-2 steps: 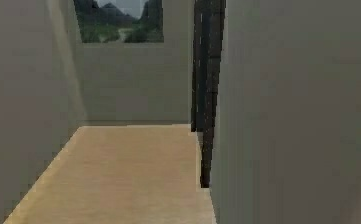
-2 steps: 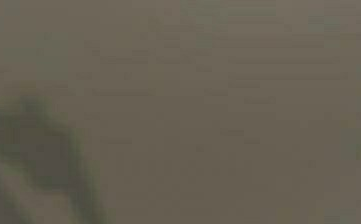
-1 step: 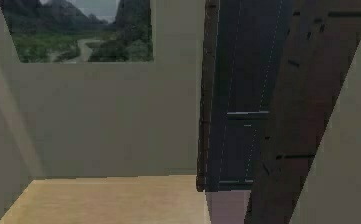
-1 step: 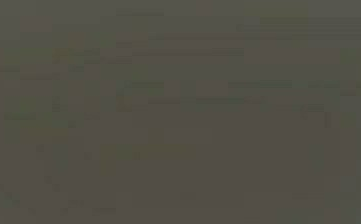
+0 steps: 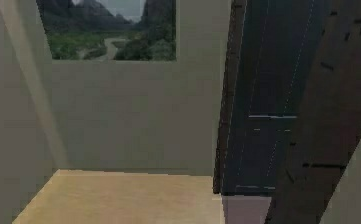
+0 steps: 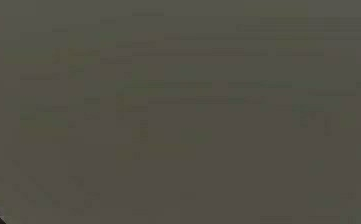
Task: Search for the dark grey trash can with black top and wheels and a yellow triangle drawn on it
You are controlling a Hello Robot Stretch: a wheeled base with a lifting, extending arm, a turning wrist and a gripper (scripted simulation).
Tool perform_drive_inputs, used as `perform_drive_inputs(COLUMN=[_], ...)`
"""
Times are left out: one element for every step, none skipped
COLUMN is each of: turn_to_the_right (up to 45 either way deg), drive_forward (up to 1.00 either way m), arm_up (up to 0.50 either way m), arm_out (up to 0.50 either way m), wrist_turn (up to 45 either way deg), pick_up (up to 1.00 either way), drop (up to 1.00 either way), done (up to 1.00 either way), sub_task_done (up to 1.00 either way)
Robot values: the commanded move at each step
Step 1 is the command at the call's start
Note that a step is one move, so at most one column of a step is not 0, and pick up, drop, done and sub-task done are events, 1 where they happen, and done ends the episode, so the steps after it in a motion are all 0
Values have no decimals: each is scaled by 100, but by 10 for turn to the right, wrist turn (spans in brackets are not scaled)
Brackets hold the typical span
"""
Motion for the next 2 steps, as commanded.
perform_drive_inputs(turn_to_the_right=[0,420], drive_forward=[55,0], arm_up=[0,0], arm_out=[0,0], wrist_turn=[0,0], pick_up=[0,0], drop=[0,0], done=[0,0], sub_task_done=[0,0])
